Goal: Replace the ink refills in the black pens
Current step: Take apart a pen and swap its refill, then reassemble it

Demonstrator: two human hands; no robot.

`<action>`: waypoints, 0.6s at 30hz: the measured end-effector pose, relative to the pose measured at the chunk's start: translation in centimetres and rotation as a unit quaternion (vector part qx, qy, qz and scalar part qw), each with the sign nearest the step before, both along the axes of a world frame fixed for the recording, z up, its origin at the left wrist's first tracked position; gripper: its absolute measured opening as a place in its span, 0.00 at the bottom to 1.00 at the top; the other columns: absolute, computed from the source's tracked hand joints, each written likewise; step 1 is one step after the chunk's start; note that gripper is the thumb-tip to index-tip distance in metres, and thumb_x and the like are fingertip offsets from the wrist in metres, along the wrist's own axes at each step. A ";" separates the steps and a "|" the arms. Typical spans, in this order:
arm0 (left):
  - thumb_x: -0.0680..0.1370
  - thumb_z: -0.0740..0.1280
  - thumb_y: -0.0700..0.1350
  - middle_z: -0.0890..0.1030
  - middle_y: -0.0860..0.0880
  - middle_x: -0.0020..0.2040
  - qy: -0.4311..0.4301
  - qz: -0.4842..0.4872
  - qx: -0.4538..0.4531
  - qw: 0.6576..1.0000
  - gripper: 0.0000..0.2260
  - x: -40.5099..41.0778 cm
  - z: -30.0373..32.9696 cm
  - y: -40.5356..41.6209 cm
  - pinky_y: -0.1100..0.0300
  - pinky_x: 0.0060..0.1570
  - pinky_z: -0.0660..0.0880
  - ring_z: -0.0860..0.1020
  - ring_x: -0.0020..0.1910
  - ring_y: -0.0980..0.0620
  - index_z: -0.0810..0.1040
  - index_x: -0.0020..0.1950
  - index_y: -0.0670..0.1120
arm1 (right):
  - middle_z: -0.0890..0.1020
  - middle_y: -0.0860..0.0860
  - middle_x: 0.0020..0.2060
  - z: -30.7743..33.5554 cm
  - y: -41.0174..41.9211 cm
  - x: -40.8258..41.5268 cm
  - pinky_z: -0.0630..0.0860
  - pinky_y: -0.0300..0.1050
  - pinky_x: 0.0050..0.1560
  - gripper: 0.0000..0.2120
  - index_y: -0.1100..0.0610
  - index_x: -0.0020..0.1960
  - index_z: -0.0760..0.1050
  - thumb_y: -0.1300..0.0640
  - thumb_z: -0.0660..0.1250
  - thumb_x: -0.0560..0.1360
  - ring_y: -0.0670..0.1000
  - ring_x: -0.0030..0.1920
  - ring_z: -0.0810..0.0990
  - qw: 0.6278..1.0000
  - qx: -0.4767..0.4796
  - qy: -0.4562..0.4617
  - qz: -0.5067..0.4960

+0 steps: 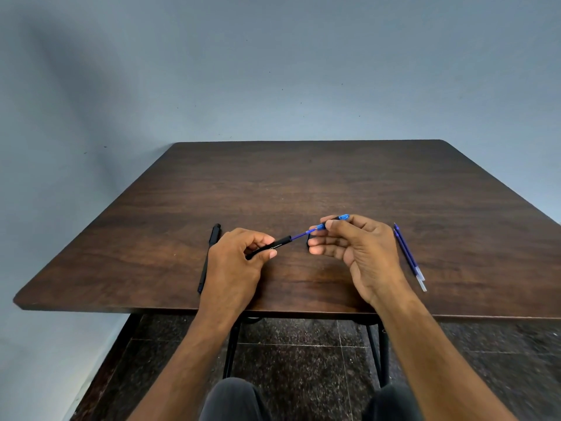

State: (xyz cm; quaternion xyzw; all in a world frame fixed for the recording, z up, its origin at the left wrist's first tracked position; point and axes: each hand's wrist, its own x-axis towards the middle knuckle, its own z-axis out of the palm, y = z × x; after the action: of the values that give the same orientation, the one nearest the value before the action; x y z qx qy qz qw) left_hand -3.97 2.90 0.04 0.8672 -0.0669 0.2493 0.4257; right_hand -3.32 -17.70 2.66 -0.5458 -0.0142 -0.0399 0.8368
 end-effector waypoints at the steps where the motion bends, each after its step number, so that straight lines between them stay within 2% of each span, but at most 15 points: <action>1: 0.70 0.80 0.41 0.82 0.59 0.43 0.001 0.001 0.002 1.000 0.11 0.0 0.0 0.0 0.69 0.48 0.75 0.79 0.45 0.62 0.85 0.47 0.55 | 0.86 0.68 0.42 0.0 0.0 0.1 0.85 0.51 0.38 0.05 0.71 0.49 0.80 0.70 0.67 0.77 0.62 0.37 0.86 1.000 -0.002 0.000 0.003; 9: 0.70 0.80 0.42 0.82 0.59 0.43 0.004 0.003 0.005 1.000 0.11 -0.1 0.1 0.0 0.73 0.47 0.73 0.79 0.46 0.62 0.85 0.48 0.55 | 0.86 0.67 0.41 -0.5 0.7 0.8 0.85 0.51 0.39 0.04 0.68 0.47 0.83 0.69 0.69 0.76 0.63 0.39 0.86 1.000 -0.015 0.007 0.016; 15: 0.70 0.79 0.42 0.82 0.60 0.43 0.003 -0.003 0.009 1.000 0.11 -0.3 0.3 -0.1 0.70 0.48 0.75 0.79 0.46 0.62 0.85 0.48 0.54 | 0.86 0.67 0.42 -1.2 1.5 1.0 0.85 0.50 0.40 0.04 0.67 0.47 0.84 0.69 0.70 0.76 0.61 0.39 0.87 0.998 -0.035 0.009 0.049; 18: 0.70 0.79 0.42 0.82 0.60 0.44 0.003 -0.004 0.011 1.000 0.10 -0.3 0.3 0.0 0.72 0.48 0.74 0.79 0.47 0.63 0.85 0.49 0.54 | 0.86 0.66 0.42 -1.4 1.7 1.2 0.85 0.50 0.40 0.04 0.66 0.48 0.85 0.68 0.72 0.75 0.61 0.39 0.86 0.997 -0.041 0.013 0.064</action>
State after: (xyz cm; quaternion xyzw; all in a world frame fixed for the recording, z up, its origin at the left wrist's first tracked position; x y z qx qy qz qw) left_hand -4.31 2.87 0.37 0.8723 -0.0716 0.2446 0.4172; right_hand -2.11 -15.95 1.27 -0.5783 -0.0403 0.0214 0.8145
